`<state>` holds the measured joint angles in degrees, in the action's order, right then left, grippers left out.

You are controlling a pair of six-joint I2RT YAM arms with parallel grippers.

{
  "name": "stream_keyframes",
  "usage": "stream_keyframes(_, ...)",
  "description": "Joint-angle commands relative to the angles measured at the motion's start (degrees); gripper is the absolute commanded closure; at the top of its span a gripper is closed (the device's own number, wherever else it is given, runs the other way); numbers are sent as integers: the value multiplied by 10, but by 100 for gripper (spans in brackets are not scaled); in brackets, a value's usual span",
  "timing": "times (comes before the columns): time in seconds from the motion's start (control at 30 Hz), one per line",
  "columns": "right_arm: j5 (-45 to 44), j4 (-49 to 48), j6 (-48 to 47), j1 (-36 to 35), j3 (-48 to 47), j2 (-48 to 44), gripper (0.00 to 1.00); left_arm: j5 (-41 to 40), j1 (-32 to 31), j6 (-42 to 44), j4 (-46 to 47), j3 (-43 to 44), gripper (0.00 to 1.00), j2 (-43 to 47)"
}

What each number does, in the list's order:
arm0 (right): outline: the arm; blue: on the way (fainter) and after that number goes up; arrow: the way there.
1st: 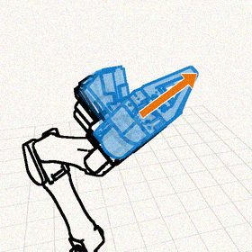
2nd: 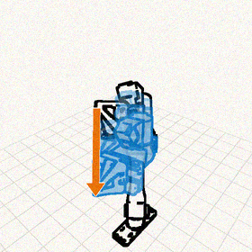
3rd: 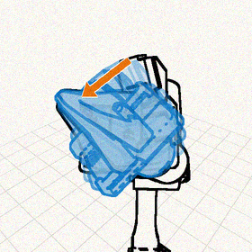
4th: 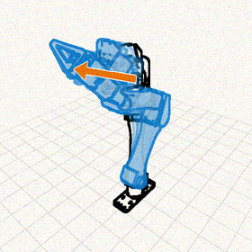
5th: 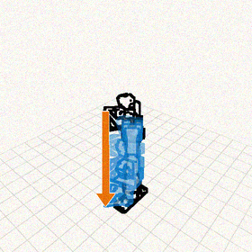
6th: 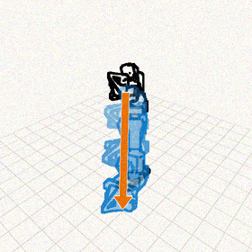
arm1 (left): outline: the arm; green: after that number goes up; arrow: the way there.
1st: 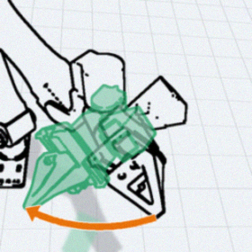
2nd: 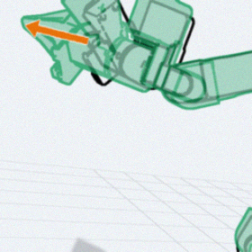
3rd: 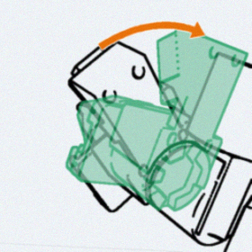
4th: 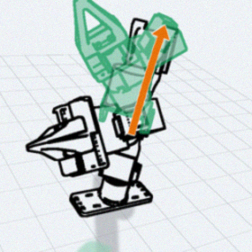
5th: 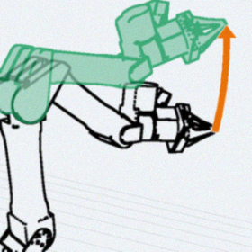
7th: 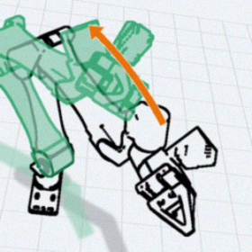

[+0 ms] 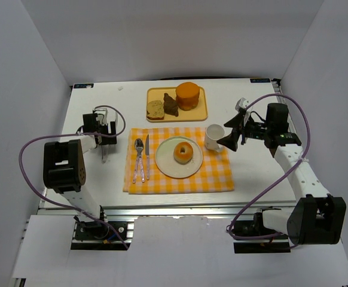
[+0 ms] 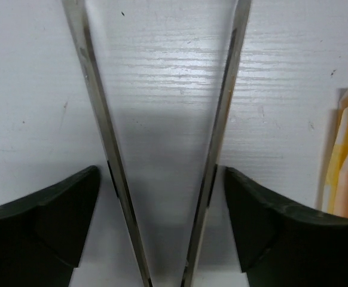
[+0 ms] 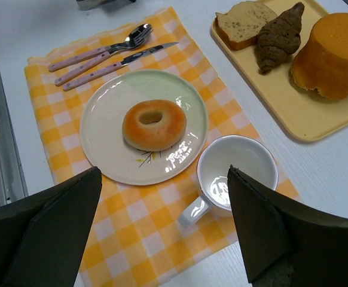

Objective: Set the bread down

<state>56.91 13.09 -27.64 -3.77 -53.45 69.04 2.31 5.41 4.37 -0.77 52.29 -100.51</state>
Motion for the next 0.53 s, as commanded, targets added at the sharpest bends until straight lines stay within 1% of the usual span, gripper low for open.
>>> stream_keyframes(0.0,-29,18,19,3,-31,5,11,-2,0,-6,-37,-7,3,28)
stream_keyframes(0.1,-101,8,74,3,-46,18,11,-8,1,-18,-50,-3,2,63)
stream_keyframes(0.13,-128,5,113,3,-52,26,11,-9,1,-21,-53,-3,2,73)
stream_keyframes(0.17,-171,4,133,3,-58,31,11,-10,2,-26,-57,-3,2,85)
stream_keyframes(0.23,-205,13,152,3,-79,40,11,-8,1,-42,-65,-6,2,121)
stream_keyframes(0.27,-228,20,160,3,-88,46,11,-2,2,-72,-64,-12,2,147)
stream_keyframes(0.3,-235,21,165,3,-88,48,11,-2,1,-84,-63,-13,2,149)
stream_keyframes(0.4,-248,0,185,3,-91,47,11,20,1,-128,-55,-28,2,212)
stream_keyframes(0.43,-259,-5,194,3,-94,50,11,30,2,-144,-48,-39,2,245)
stream_keyframes(0.5,-269,-10,210,3,-102,55,11,33,1,-179,-36,-51,2,280)
